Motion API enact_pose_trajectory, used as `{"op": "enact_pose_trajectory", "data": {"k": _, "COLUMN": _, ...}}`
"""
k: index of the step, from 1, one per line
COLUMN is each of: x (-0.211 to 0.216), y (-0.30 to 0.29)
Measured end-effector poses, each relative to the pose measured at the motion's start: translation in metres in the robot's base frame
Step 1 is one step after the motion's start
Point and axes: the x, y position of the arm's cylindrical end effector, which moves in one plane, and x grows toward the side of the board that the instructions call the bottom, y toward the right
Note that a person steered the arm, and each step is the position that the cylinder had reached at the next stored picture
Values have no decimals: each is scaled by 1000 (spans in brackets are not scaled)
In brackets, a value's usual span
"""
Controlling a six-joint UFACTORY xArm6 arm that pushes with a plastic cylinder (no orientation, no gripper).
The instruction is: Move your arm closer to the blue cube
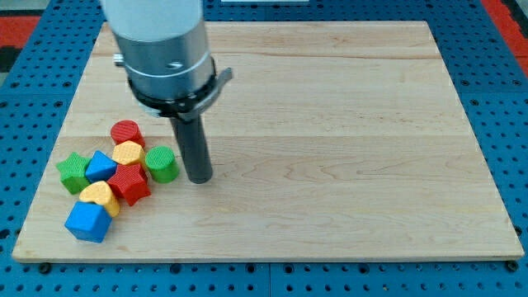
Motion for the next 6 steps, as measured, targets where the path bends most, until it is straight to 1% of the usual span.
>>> {"op": "enact_pose_trajectory", "data": {"k": 1, "x": 27, "y": 39}}
{"op": "enact_pose_trajectory", "data": {"k": 2, "x": 98, "y": 7}}
{"op": "enact_pose_trajectory", "data": {"k": 3, "x": 106, "y": -23}}
{"op": "enact_pose_trajectory", "data": {"k": 5, "x": 105, "y": -169}}
{"op": "enact_pose_trajectory", "data": {"k": 6, "x": 101, "y": -168}}
